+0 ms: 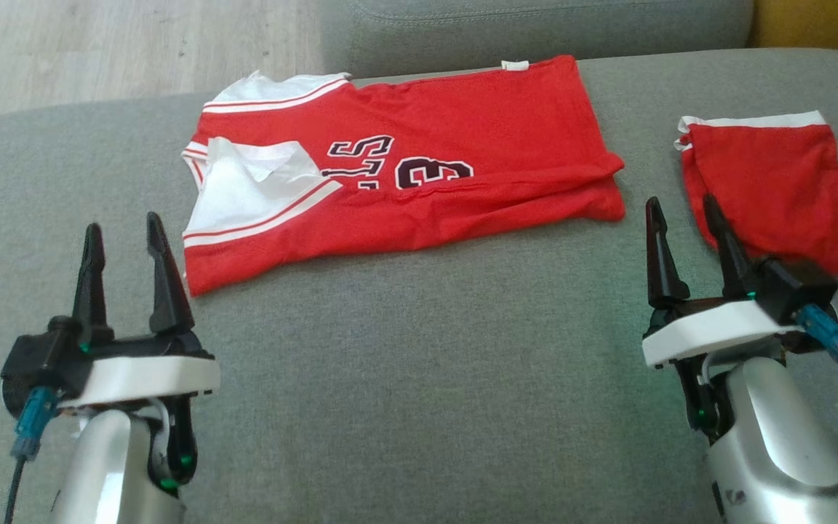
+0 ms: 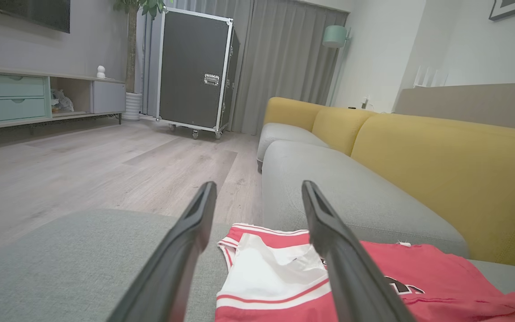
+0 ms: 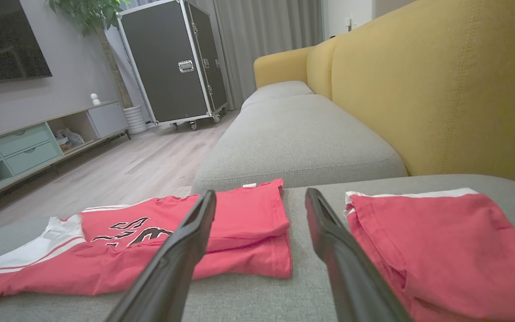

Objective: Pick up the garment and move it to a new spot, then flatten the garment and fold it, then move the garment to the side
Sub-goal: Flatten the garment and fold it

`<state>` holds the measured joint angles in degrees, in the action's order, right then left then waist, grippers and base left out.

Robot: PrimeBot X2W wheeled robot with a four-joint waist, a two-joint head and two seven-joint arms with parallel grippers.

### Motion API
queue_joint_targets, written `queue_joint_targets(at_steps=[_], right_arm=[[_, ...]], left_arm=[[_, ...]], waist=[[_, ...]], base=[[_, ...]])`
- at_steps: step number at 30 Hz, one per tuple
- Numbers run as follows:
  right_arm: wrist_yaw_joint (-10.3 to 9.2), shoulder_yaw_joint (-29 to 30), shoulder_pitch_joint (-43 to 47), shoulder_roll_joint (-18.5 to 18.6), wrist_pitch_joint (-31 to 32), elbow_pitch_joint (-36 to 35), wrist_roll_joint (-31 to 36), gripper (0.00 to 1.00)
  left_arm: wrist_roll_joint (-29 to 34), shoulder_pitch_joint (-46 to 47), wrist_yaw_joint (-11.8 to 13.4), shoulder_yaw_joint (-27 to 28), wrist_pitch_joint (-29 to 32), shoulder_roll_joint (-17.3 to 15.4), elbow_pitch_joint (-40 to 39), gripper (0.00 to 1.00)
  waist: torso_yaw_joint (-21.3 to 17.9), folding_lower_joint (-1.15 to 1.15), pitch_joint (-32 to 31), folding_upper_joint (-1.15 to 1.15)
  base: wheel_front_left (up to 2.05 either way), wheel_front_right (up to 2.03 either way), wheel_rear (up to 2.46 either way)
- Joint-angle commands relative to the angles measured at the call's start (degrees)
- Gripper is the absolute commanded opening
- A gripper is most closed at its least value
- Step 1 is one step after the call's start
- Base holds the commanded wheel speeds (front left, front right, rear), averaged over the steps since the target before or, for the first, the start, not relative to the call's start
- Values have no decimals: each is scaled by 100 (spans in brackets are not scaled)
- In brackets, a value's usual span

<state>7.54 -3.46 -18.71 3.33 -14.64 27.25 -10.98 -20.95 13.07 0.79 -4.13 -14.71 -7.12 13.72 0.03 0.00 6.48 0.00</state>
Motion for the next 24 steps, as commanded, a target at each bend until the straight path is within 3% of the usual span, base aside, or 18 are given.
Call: queue_joint_targets(at_steps=[1, 6, 10, 18, 24], right_arm=[[-5, -148, -180, -44, -35, -244, -32, 100], [-5, -231, -194, -45, -36, -413, -105, 100], [-5, -239, -253, -45, -36, -526, -137, 100], [-5, -254, -407, -45, -36, -790, -207, 100], [-5, -246, -458, -45, -36, -905, -332, 100]], left_arm=[[57, 142, -39, 238, -29, -51, -207, 100], [277, 235, -123, 404, -29, 28, 4, 100], [352, 486, -83, 366, 41, -23, 741, 100], [408, 1343, -66, 202, 841, -244, 2100, 100], [421, 1778, 120, 250, 1200, -443, 2842, 100]], waist=[[-10, 0, 11, 0], [-86, 0, 150, 0], [-149, 0, 332, 0], [-294, 0, 848, 0], [-387, 0, 1070, 0]], base=[[0, 0, 0], [0, 0, 0], [0, 0, 0], [0, 0, 0], [0, 0, 0]])
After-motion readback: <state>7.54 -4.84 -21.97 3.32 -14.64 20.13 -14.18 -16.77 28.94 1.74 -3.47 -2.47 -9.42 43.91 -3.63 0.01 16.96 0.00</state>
